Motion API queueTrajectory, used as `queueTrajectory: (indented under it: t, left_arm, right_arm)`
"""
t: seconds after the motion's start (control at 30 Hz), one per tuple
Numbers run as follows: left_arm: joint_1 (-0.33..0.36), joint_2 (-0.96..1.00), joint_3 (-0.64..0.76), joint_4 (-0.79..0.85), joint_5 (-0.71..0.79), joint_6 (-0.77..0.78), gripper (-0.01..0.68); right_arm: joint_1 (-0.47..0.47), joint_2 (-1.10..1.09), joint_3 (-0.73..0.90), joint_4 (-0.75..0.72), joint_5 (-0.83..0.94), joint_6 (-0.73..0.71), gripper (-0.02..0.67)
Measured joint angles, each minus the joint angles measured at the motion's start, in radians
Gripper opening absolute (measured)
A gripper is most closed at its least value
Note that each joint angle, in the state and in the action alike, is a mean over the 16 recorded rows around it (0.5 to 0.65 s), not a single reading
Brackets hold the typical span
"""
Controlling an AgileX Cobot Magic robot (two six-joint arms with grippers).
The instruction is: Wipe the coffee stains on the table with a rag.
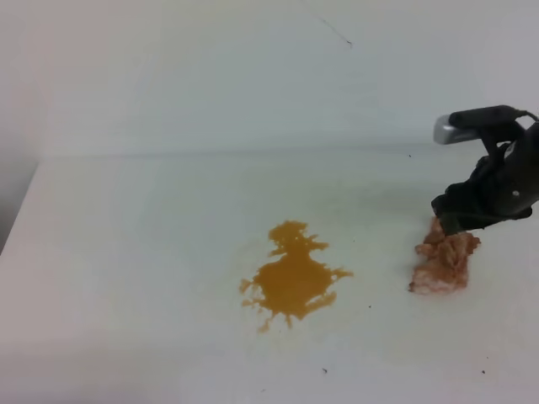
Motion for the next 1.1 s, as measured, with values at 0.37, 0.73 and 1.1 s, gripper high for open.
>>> queueTrajectory:
  t: [0.37, 0.73, 1.1]
  left_arm:
    - [0.0, 0.0, 0.0, 0.0, 0.0, 0.0, -0.003]
    - [0.0, -0.003, 0.003, 0.0, 0.0, 0.0, -0.003]
    - [0.0, -0.002, 0.003, 0.0, 0.0, 0.0, -0.003]
  right_arm:
    - [0.001, 0.149, -0.017, 0.003, -0.025, -0.023, 0.419]
    - [0.001, 0.229, -0.034, 0.004, 0.006, -0.06, 0.187]
    - [0.049, 0.218, -0.18, 0.067, 0.131, -0.15, 0.002]
